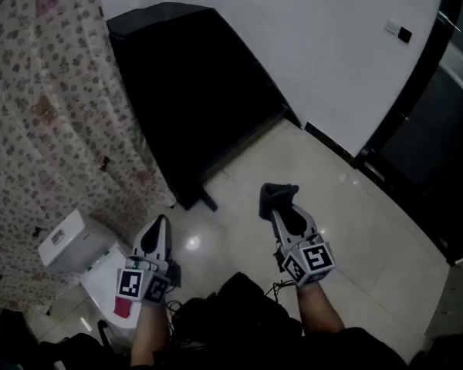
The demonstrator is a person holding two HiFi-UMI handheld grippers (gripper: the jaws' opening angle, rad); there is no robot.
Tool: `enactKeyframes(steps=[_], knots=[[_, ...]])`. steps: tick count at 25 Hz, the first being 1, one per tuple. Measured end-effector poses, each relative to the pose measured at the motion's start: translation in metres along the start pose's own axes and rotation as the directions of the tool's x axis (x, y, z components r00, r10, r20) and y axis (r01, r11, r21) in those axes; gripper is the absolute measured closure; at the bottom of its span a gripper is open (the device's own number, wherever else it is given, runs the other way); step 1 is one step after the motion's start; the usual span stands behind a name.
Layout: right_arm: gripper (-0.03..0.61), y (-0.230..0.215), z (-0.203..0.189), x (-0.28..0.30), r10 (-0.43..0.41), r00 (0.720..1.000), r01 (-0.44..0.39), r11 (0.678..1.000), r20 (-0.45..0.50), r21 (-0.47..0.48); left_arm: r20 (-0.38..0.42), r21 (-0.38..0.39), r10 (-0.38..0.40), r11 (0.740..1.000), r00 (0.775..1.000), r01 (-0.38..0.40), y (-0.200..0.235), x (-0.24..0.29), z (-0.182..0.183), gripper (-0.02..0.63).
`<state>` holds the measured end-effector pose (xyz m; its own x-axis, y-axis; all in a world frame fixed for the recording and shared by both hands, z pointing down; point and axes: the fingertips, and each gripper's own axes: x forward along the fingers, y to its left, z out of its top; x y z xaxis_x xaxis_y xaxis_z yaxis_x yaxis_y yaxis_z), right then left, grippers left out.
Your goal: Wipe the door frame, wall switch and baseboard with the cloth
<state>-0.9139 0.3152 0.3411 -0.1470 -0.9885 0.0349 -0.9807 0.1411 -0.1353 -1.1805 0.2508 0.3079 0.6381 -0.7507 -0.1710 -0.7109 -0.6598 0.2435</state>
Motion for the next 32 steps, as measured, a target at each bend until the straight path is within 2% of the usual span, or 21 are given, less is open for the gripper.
enactKeyframes(steps=[6,12,14,16,18,24,29,32], knots=[[0.489,-0.084,0.015,-0.027,-0.126,0.992,0.125,0.992,0.022,0.021,-0.034,-0.003,-0.144,0.990,0.989,0.144,-0.073,0.080,-0.024,0.620],[0.489,-0.141,0.008,-0.036,-0.248,0.968,0.247,0.968,0.020,0.043,-0.039,-0.098,-0.286,0.955,0.957,0.281,-0.103,0.151,-0.050,0.620],[0.489,-0.162,0.007,-0.033,-0.298,0.954,0.297,0.953,0.020,0.052,-0.056,-0.100,-0.318,0.945,0.946,0.312,-0.107,0.182,-0.064,0.620],[0.488,-0.186,0.010,-0.026,-0.354,0.934,0.352,0.934,0.033,0.059,-0.073,-0.085,-0.347,0.936,0.935,0.340,-0.107,0.220,-0.078,0.620],[0.489,-0.212,0.018,-0.018,-0.409,0.911,0.406,0.912,0.052,0.061,-0.066,-0.099,-0.395,0.917,0.916,0.388,-0.113,0.263,-0.085,0.620],[0.488,-0.299,0.048,0.019,-0.550,0.830,0.543,0.835,0.088,0.096,-0.091,-0.096,-0.532,0.846,0.842,0.524,-0.132,0.384,-0.100,0.620],[0.488,-0.351,0.057,0.050,-0.619,0.783,0.612,0.785,0.066,0.102,-0.103,-0.131,-0.526,0.849,0.844,0.512,-0.119,0.484,-0.113,0.620],[0.488,-0.385,0.053,0.044,-0.680,0.732,0.673,0.732,0.047,0.106,-0.116,-0.152,-0.560,0.826,0.820,0.543,-0.130,0.528,-0.131,0.620]])
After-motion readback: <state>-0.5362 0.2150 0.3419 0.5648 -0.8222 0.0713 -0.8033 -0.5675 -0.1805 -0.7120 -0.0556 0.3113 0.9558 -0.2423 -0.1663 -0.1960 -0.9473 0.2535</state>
